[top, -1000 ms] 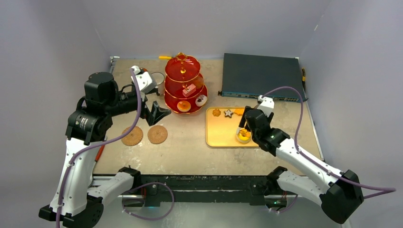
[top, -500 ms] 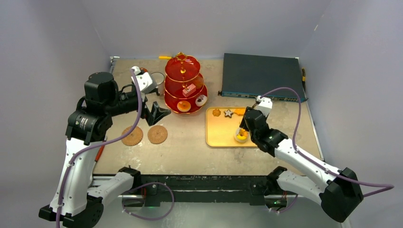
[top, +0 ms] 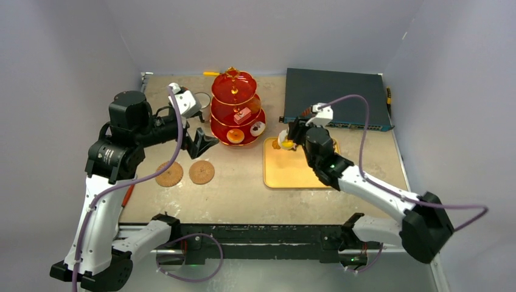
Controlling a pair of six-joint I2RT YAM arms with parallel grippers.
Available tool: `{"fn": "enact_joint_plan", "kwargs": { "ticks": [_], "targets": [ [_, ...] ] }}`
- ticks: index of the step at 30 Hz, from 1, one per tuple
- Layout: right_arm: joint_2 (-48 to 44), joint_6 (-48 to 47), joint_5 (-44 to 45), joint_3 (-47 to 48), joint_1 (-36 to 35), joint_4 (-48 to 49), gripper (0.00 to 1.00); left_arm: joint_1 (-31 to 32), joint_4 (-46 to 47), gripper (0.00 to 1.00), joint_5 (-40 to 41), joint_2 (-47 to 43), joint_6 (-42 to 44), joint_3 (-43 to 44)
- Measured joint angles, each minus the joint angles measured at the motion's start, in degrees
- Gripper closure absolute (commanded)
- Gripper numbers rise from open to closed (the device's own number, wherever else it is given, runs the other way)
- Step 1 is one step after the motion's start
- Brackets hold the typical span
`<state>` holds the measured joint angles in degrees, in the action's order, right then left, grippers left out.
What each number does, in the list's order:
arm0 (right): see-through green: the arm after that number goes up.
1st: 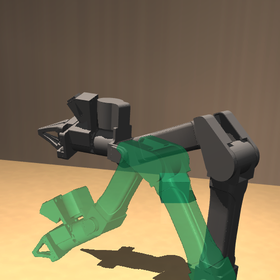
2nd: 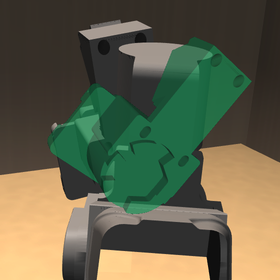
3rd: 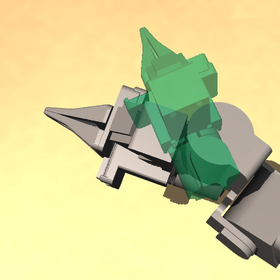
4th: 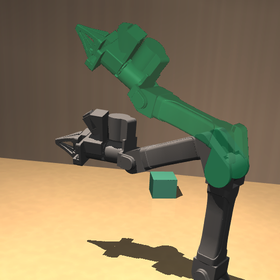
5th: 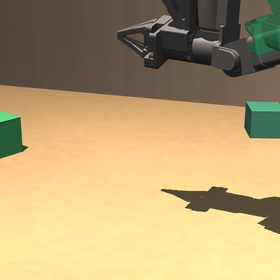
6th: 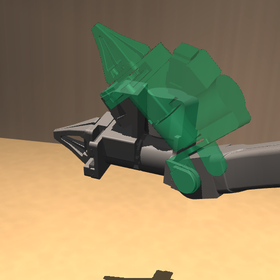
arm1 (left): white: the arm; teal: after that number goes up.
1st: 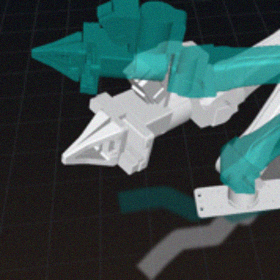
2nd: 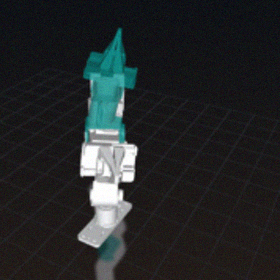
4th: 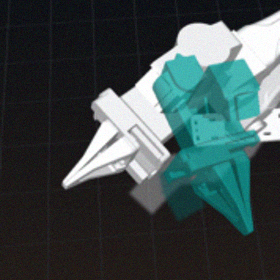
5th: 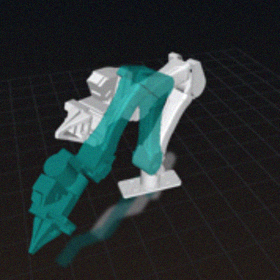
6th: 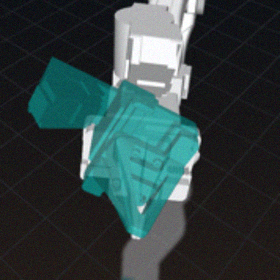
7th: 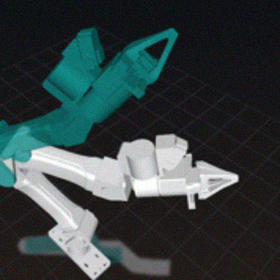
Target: Serve the afternoon tea
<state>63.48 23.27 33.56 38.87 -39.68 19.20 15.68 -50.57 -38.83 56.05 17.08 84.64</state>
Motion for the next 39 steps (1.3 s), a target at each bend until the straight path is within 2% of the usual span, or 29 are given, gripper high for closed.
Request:
{"fn": "enact_joint_plan", "kwargs": {
  "ticks": [3, 8, 14, 18, 26, 39],
  "targets": [
    [8.2, -2.5, -0.5, 2.6, 0.0, 7.3, 0.53, 0.0, 1.2, 0.02, 1.0, 0.1, -0.6, -0.5],
    [17.8, -5.7, -1.7, 7.6, 0.1, 14.1, 0.52, 0.0, 6.8, 0.03, 4.9, 1.1, -3.4, -4.0],
    [21.8, -7.0, -3.4, 11.4, 1.3, 20.2, 0.51, 0.0, 16.7, 0.06, 10.8, 9.7, -6.2, -4.9],
    [25.0, -7.3, -5.1, 13.4, 3.1, 23.5, 0.51, 0.0, 21.8, 0.07, 11.8, 16.3, -6.5, -4.9],
    [34.8, -7.2, -9.5, 19.2, 6.1, 25.7, 0.51, 0.0, 27.3, 0.10, 12.0, 23.8, -6.5, -1.5],
    [45.5, -4.4, -14.9, 28.0, 7.5, 27.9, 0.46, 0.0, 27.8, 0.10, 12.0, 23.9, -5.5, -0.7]
  ]
}}
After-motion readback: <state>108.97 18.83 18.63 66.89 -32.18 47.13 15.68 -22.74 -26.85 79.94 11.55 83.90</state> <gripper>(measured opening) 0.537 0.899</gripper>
